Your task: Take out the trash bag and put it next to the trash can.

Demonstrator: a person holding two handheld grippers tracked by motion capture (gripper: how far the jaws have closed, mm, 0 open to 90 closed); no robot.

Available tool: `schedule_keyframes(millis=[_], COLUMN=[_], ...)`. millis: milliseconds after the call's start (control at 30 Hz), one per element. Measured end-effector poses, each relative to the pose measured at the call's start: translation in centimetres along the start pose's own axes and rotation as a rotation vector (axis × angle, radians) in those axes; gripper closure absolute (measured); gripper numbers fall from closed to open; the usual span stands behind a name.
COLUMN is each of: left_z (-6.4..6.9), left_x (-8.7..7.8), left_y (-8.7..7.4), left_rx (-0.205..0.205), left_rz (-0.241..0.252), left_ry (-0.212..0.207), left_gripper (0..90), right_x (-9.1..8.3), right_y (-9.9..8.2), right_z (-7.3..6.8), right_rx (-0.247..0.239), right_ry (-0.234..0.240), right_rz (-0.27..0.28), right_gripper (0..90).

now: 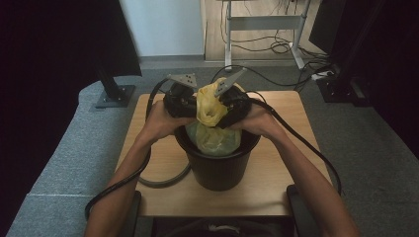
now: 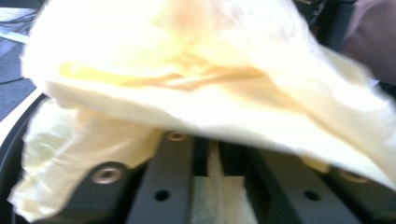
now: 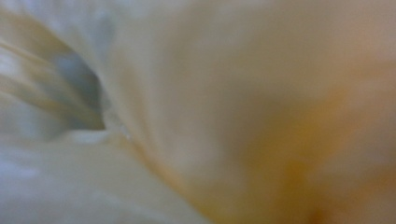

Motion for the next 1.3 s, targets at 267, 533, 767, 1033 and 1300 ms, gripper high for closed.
schedule_keyframes(millis=[267,533,767,1033,1300], left_z=[-0.6,-1.4,-2.4,-2.8,-3.7], left_x=[-1.2,-3.5,-5.6,-6.7,-6.9], left_y=[-1.0,-2.8,-5.4,-7.8,-11.1], left_rx=[-0.035,-0.057,-0.104,-0.095,-0.127], left_rz=[-0.046,-0.003,0.032,0.021,0.005], left_ry=[0.105,0.144,0.174,0.247,0.296], left_gripper=[27.7,13.6,6.9,0.0,0.0], right_x=[-0.5,-2.2,-4.1,-6.0,-8.0], right_y=[-0.5,0.4,1.1,2.1,2.7], right_z=[0.8,1.6,2.1,2.4,2.8], right_rx=[0.016,0.020,0.025,0.029,0.037], right_ry=[-0.014,-0.031,-0.044,-0.071,-0.133], right_rz=[-0.063,-0.046,-0.020,0.011,0.033], right_gripper=[72.2,72.1,72.1,72.0,71.8])
Point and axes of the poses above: each handheld gripper's, and its own axes: x roughly forward along the jaws, y roughly out of its top, z roughly to its right, the point moved 3 cm from there along x, roughly forward along the jaws, and after that the axes turned 4 degrees about z, right-handed, at the moved point
